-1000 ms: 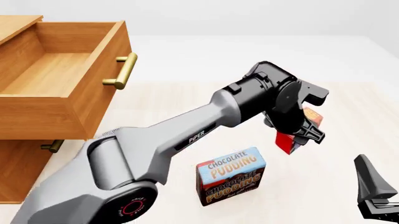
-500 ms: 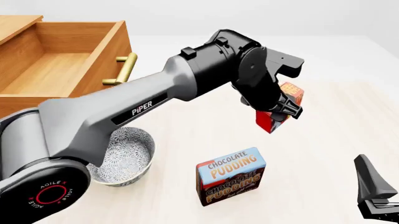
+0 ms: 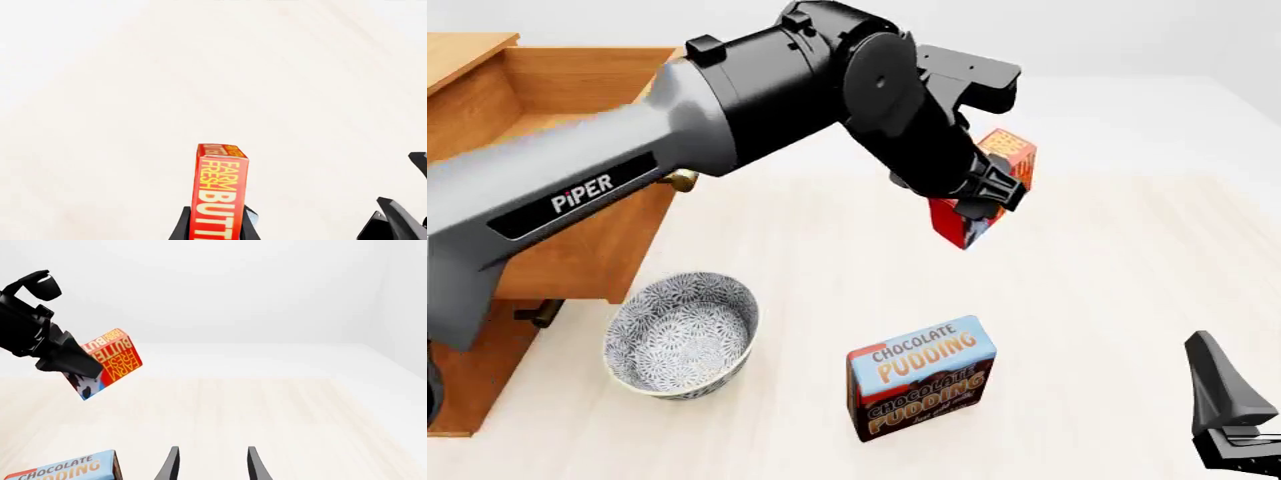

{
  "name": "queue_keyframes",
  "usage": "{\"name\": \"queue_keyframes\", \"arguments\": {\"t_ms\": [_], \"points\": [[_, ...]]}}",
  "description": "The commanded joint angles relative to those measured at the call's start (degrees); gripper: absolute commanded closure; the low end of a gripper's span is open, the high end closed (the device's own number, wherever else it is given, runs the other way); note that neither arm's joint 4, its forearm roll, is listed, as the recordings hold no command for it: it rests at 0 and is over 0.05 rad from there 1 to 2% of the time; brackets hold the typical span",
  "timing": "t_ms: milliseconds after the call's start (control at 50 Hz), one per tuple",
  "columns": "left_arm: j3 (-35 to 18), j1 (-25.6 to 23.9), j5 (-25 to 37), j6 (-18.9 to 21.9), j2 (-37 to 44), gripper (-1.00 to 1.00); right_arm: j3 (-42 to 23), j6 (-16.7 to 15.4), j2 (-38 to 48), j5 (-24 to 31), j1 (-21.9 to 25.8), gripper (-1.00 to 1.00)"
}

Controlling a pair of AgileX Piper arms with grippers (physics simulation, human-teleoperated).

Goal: Put the butter at the back in the top drawer of the cabinet and close it.

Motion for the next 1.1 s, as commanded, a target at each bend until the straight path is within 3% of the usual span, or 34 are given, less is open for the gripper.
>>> {"name": "queue_keyframes", "arguments": {"t_ms": [20, 360, 1100], "points": [[4.3, 1.9, -0.9, 2.4, -6.3, 1.0, 0.0, 0.0, 0.0, 0.0, 0.0, -1.0], [10.1, 6.8, 0.2, 5.4, -15.8, 1.0, 0.0, 0.0, 0.0, 0.0, 0.0, -1.0], [15.9, 15.5, 3.2, 8.4, -28.5, 1.0, 0.0, 0.0, 0.0, 0.0, 0.0, -1.0]]}}
